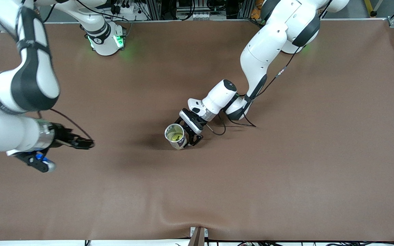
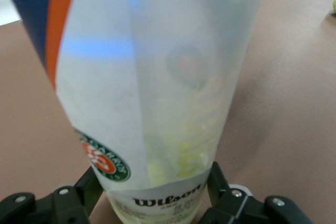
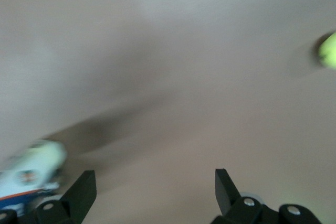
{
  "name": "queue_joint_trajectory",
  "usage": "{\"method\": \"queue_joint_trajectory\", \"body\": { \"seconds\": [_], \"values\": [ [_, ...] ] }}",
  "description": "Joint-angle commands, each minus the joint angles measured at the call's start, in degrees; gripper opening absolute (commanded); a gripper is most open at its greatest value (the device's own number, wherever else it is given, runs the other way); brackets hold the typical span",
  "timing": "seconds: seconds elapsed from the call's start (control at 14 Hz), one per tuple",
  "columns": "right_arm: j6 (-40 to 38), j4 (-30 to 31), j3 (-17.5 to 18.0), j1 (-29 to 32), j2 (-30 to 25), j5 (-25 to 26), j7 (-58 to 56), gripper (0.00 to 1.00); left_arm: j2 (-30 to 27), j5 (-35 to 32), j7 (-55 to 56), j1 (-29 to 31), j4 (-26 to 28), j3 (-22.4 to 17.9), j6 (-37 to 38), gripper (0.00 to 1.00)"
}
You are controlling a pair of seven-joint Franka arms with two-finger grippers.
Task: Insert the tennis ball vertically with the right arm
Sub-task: 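Move the right gripper back to the second tennis ball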
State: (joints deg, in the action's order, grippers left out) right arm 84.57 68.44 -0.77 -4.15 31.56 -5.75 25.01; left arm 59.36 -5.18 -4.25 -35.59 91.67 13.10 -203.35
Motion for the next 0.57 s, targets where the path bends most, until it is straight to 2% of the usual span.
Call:
{"method": "queue_joint_trajectory", "body": {
  "seconds": [0.0, 0.29, 0.5],
  "values": [
    [1.5, 8.6, 1.2, 4.8, -1.9, 5.6, -7.5, 1.0, -1.0, 0.1, -0.1, -0.4, 0.8, -0.4, -0.5, 0.83],
    [7.3, 18.5, 1.2, 9.8, -4.0, 15.2, -16.5, 1.0, -1.0, 0.1, -0.1, -0.4, 0.8, -0.4, -0.5, 0.82],
    [17.3, 26.7, 1.2, 16.5, -5.6, 15.6, -29.7, 1.0, -1.0, 0.2, -0.1, -0.4, 0.7, -0.4, -0.5, 0.82]
  ]
}}
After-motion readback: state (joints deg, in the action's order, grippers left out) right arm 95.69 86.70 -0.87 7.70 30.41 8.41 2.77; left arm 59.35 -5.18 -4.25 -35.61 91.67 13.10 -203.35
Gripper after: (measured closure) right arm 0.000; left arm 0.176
